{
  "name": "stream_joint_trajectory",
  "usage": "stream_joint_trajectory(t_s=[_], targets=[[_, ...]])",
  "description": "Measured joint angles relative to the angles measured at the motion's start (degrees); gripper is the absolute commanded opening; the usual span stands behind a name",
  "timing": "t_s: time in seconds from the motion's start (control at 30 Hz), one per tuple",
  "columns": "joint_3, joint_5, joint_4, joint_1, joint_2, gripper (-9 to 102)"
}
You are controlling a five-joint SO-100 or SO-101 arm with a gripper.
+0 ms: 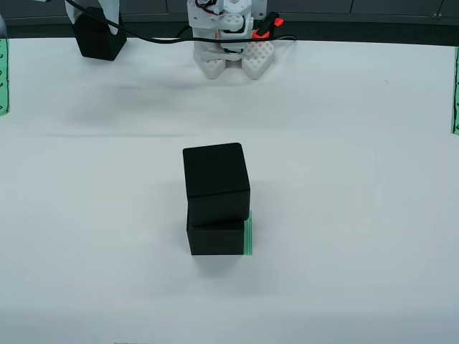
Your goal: Stack 3 Blocks on the chosen place.
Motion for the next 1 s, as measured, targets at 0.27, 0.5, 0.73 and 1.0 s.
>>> stream_joint_trajectory(t_s=[0.27,0.5,0.73,1.0], targets=[[-0.97,0.09,-0.18,-1.23,-0.35,22],[-1.32,0.18,-0.18,-1.23,-0.35,22],[-3.52,-0.09,-0.26,-1.05,-0.70,22],[-5.10,0.09,0.00,-1.05,-0.70,22]])
